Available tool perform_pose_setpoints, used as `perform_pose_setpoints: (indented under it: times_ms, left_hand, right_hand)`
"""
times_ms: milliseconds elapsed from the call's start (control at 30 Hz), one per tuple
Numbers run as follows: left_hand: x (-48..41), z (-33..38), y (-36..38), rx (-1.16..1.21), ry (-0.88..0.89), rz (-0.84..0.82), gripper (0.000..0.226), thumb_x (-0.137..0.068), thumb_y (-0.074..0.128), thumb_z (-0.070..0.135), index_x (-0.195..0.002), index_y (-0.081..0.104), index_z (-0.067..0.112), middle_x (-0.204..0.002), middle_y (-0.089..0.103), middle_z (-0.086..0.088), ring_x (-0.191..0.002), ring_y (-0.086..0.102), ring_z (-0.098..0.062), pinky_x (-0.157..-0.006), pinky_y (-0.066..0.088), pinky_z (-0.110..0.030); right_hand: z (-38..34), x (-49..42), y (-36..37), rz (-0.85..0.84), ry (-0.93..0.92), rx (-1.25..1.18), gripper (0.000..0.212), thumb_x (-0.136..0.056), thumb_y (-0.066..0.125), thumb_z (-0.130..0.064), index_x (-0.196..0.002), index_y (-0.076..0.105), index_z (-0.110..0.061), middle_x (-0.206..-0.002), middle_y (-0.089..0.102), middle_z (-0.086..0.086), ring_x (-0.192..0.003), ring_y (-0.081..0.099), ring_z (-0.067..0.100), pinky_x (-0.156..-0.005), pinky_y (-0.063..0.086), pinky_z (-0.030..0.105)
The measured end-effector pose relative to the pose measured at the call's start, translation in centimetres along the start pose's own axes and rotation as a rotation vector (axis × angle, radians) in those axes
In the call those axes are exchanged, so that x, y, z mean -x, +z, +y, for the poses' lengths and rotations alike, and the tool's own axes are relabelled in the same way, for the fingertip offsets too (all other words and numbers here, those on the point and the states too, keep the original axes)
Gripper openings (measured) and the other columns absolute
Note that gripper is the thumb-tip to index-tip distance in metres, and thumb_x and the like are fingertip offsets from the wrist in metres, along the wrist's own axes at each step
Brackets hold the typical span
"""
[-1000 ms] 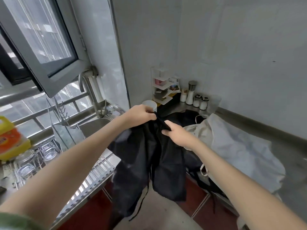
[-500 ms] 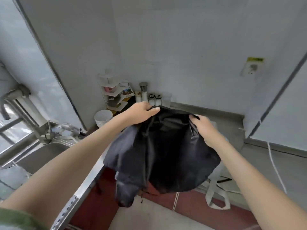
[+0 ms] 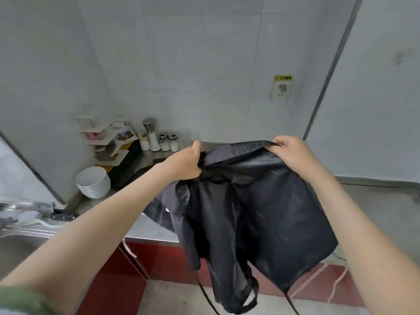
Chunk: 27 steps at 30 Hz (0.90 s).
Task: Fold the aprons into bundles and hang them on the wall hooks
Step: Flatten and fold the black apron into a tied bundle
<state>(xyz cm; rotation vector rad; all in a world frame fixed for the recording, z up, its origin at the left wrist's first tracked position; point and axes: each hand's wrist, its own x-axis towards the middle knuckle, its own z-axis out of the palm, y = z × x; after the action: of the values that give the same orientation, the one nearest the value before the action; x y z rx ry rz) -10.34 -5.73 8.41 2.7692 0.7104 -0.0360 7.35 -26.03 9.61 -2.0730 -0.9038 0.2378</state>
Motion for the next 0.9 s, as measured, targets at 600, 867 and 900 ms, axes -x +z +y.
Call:
perform_pose_setpoints:
  times_ms: [600,867,900]
  left_hand:
    - [-2.7,-0.5,2.0,-0.277,-0.111,0.15,0.037,-0.095,0.038,0.004,-0.124,0.057,0.015,-0.112,0.061,-0.012,-0.098,0.059,-0.03,-0.067,0.043,-0.034]
    - [-2.7,-2.6,1.2,-0.361,-0.261,0.009,0.023,-0.095,0.043,0.004,-0.11,0.061,0.003,-0.105,0.061,-0.011,-0.098,0.06,-0.03,-0.079,0.05,-0.036]
    - [-2.3,-2.9,1.2,-0.391,-0.28,-0.044,0.022,-0.094,0.043,0.002,-0.107,0.061,0.003,-0.103,0.06,-0.01,-0.096,0.059,-0.029,-0.078,0.05,-0.036]
  right_hand:
    - [6.9,2.3,-2.3,-0.149,0.098,0.537,0.032,-0.097,0.053,-0.028,-0.068,0.043,-0.02,-0.07,0.053,0.0,-0.073,0.053,0.027,-0.059,0.034,0.034]
    - [8.9,1.3,-2.9,-0.048,0.255,0.639,0.027,-0.101,0.042,-0.02,-0.082,0.057,-0.009,-0.098,0.062,0.012,-0.097,0.058,0.033,-0.071,0.042,0.033]
    - [8.9,1.1,-2.9,-0.031,0.269,0.609,0.027,-0.101,0.042,-0.019,-0.079,0.056,-0.012,-0.096,0.061,0.011,-0.096,0.058,0.033,-0.07,0.04,0.032]
